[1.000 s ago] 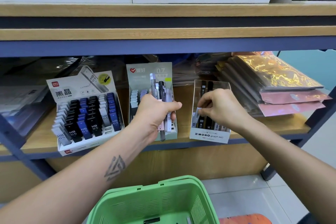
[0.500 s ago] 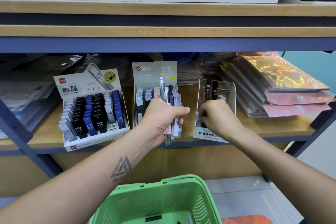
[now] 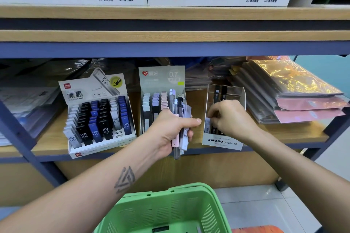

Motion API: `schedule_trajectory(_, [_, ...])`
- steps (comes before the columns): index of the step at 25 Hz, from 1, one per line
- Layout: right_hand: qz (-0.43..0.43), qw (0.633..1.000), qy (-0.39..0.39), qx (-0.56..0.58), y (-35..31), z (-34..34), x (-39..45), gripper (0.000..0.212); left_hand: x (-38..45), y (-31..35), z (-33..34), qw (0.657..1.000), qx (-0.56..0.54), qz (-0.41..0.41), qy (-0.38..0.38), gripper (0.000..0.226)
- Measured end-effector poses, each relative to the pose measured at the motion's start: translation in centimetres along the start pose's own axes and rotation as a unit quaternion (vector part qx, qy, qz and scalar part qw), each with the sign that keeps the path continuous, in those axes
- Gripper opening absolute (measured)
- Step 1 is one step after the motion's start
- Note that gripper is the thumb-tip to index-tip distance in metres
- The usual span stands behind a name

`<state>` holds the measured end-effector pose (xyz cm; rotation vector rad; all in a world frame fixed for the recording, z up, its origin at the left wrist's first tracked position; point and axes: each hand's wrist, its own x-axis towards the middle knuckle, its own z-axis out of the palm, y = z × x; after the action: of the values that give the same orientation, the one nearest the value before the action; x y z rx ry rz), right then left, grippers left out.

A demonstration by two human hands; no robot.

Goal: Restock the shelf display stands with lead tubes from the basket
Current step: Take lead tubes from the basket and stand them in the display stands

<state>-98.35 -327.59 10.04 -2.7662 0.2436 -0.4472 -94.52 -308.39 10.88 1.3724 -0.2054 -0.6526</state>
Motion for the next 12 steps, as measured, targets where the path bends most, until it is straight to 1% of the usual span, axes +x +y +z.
schedule_trajectory(1, [0.008, 0.997, 0.008, 0.073, -0.5, -0.5, -0.1, 0.015, -0.1, -0.1, 0.0, 1.0, -0.006, -0.009, -0.016, 0.018])
schedule_trajectory(2, [0.024, 0.982, -0.003, 0.186, -1.2, -1.0, -0.3, 0.011, -0.2, -0.2, 0.1, 0.999, -0.013, -0.02, -0.033, 0.015])
schedule_trajectory(3, [0.039, 0.951, -0.033, 0.304, -1.8, -1.6, -0.5, 0.008, -0.4, -0.3, 0.1, 0.998, -0.018, -0.03, -0.05, 0.013])
schedule_trajectory(4, [0.046, 0.917, -0.073, 0.39, -2.3, -2.2, -0.7, 0.011, -0.4, -0.4, 0.2, 0.997, -0.019, -0.038, -0.065, 0.012])
schedule_trajectory(5, [0.043, 0.899, -0.106, 0.423, -2.6, -2.5, -0.8, 0.017, -0.5, -0.5, 0.1, 0.996, -0.016, -0.045, -0.077, 0.011])
schedule_trajectory(6, [0.041, 0.893, -0.128, 0.43, -2.8, -2.6, -1.0, 0.023, -0.5, -0.5, 0.1, 0.995, -0.011, -0.052, -0.085, 0.01])
schedule_trajectory(8, [0.048, 0.894, -0.139, 0.424, -3.1, -2.3, -1.1, 0.028, -0.3, -0.7, 0.1, 0.994, 0.002, -0.061, -0.086, 0.008])
schedule_trajectory(10, [0.066, 0.888, -0.138, 0.434, -3.2, -1.9, -1.2, 0.025, -0.3, -0.8, 0.0, 0.994, 0.008, -0.071, -0.086, 0.011])
schedule_trajectory(12, [0.086, 0.876, -0.145, 0.452, -3.2, -1.8, -1.2, 0.015, -0.5, -0.6, 0.1, 0.992, -0.007, -0.089, -0.091, 0.006])
